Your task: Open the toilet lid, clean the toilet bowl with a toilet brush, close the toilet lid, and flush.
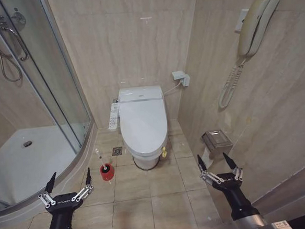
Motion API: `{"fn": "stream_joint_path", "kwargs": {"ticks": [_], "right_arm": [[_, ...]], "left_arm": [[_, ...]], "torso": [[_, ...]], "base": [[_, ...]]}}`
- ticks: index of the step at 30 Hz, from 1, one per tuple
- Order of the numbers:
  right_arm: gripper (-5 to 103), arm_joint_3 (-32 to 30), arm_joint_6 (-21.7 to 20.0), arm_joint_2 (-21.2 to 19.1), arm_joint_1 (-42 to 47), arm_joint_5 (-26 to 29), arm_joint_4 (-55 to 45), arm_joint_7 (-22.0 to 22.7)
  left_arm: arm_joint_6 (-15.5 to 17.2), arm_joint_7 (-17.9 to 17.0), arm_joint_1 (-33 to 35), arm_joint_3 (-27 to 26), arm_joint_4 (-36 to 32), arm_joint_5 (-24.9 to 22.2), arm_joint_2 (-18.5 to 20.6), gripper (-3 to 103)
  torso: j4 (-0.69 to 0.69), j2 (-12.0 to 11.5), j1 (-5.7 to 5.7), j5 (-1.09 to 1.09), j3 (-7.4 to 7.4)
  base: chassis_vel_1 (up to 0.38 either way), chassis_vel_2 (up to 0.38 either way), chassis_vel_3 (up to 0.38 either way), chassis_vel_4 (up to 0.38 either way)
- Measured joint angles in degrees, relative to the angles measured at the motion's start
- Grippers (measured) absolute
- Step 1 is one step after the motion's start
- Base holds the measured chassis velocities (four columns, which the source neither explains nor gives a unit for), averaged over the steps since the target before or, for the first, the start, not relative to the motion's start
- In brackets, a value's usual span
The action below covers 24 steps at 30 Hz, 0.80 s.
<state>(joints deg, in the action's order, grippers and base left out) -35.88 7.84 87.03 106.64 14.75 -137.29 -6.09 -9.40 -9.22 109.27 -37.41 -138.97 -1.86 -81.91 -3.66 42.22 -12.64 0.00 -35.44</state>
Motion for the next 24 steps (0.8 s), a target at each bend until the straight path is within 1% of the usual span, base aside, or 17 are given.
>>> {"fn": "stream_joint_path", "kwargs": {"ticks": [13,16,24], "right_arm": [[100,-0.1,0.0,-0.3,-0.2,0.7,0.7,-1.2],[100,-0.4,1.0,-0.6,-0.5,2.3,1.4,-3.7],[100,-0.2,1.0,-0.7,-1.0,2.7,2.1,-3.0]], "left_arm": [[0.0,0.0,0.0,0.0,0.0,0.0,0.0,100],[0.0,0.0,0.0,0.0,0.0,0.0,0.0,100],[0.0,0.0,0.0,0.0,0.0,0.0,0.0,100]], "torso": [[0.0,0.0,0.0,0.0,0.0],[0.0,0.0,0.0,0.0,0.0],[0.0,0.0,0.01,0.0,0.01]], "base": [[0.0,0.0,0.0,0.0],[0.0,0.0,0.0,0.0],[-0.005,0.008,0.007,-0.006]]}}
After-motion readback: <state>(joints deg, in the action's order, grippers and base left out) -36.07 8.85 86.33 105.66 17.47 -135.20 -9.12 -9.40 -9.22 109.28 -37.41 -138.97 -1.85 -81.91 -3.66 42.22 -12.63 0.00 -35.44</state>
